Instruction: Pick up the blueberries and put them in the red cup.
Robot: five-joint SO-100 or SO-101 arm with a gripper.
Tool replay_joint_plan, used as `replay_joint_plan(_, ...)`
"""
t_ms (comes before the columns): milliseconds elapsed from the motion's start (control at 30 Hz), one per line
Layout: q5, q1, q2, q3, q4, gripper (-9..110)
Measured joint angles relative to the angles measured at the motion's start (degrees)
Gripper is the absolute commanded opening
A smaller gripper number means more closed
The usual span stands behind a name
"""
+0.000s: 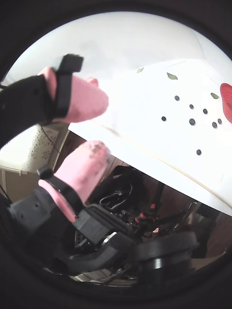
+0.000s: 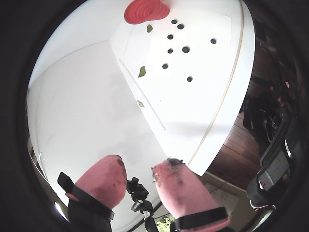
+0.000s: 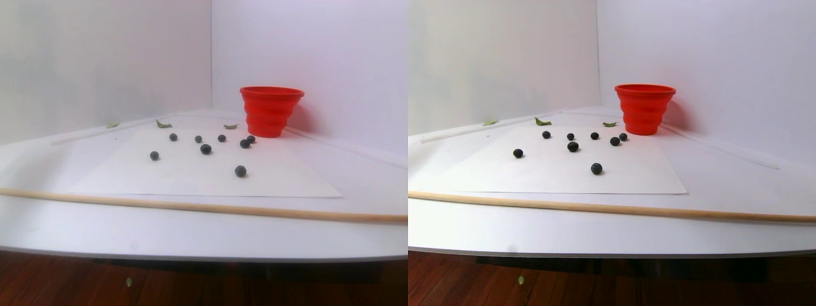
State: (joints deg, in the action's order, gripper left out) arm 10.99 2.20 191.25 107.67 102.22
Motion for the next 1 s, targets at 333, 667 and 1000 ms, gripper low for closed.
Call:
replay_joint_plan(333,0.0,-0.6,0.0,0.0,0.0,11)
replay_joint_plan(667,0.0,-0.6,0.0,0.0,0.0,11)
replay_joint_plan(1000,0.0,-0.6,0.0,0.0,0.0,11)
